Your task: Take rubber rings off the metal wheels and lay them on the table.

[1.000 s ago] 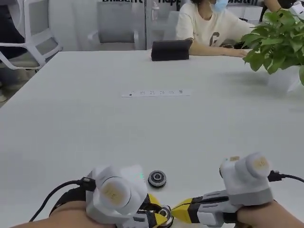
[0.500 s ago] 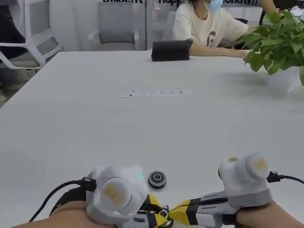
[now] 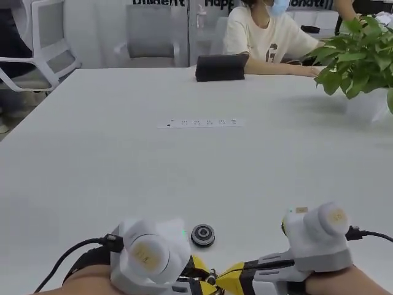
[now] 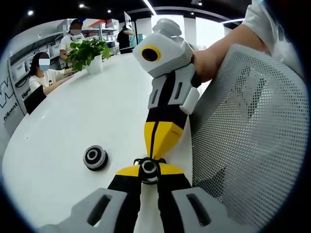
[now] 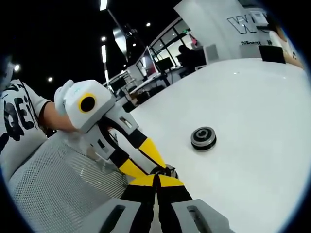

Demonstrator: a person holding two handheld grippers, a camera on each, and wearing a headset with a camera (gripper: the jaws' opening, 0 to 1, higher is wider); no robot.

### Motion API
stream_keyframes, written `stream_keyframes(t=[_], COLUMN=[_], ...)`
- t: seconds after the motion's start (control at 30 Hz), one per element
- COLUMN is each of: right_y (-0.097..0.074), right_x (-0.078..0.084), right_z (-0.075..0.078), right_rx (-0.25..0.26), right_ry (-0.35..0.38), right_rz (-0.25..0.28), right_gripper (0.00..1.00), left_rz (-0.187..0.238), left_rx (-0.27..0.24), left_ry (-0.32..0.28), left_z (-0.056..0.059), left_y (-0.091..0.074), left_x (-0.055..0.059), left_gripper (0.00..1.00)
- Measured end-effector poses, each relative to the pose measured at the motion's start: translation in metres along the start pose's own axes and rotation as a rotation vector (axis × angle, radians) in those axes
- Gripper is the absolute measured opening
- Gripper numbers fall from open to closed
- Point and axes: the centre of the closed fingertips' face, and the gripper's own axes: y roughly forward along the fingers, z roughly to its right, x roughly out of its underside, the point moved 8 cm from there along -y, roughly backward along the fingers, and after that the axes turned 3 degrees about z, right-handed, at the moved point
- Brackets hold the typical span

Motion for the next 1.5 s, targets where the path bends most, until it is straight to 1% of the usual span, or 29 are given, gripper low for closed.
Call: stream_keyframes(t=[0.23,0.3,0.33,0.4,0.53,0.6,0.63,0.7,0.77,0.97,1.27,1.4,1.5], right_y=[0.000,0.000,0.001,0.002,0.000,-0.001,-0.001,-0.002,-0.003,-0.005,-0.006,-0.006,-0.007], right_x=[-0.001,-0.002,-0.002,-0.003,-0.003,-0.003,-0.002,0.000,0.002,0.001,0.003,0.003,0.003], right_z=[-0.002,-0.003,-0.007,-0.008,-0.006,-0.004,-0.002,0.002,0.003,0.005,0.008,0.008,0.008], right_rx=[-0.008,-0.022,-0.055,-0.047,-0.047,-0.031,-0.010,0.010,0.020,0.035,0.043,0.044,0.044], right_ry=[0.000,0.002,0.013,-0.012,0.012,0.014,0.011,0.013,0.016,0.021,0.029,0.032,0.034], right_rz=[0.010,0.017,0.025,0.014,0.031,0.028,0.016,0.007,0.002,0.011,0.010,0.012,0.014], right_gripper=[0.00,0.00,0.00,0.00,0.00,0.00,0.00,0.00,0.00,0.00,0.00,0.00,0.00], left_rz=[0.002,0.002,0.002,0.002,0.002,0.002,0.003,0.004,0.006,0.015,0.027,0.025,0.024], left_rx=[0.001,0.001,0.000,-0.001,-0.001,-0.003,-0.003,-0.005,-0.006,-0.009,-0.009,-0.007,-0.004], left_ry=[-0.002,-0.002,-0.003,-0.002,-0.004,-0.005,-0.005,-0.005,-0.006,0.003,-0.006,0.021,0.020], left_z=[0.000,0.000,0.000,0.000,0.000,0.000,0.000,0.000,0.000,0.000,0.000,0.000,0.000], left_y=[0.000,0.000,0.000,0.000,0.000,0.000,0.000,0.000,0.000,0.000,0.000,0.000,0.000], left_x=[0.000,0.000,0.000,0.000,0.000,0.000,0.000,0.000,0.000,0.000,0.001,0.000,0.000], left_gripper=[0.06,0.06,0.06,0.06,0.06,0.06,0.06,0.07,0.07,0.07,0.07,0.07,0.07])
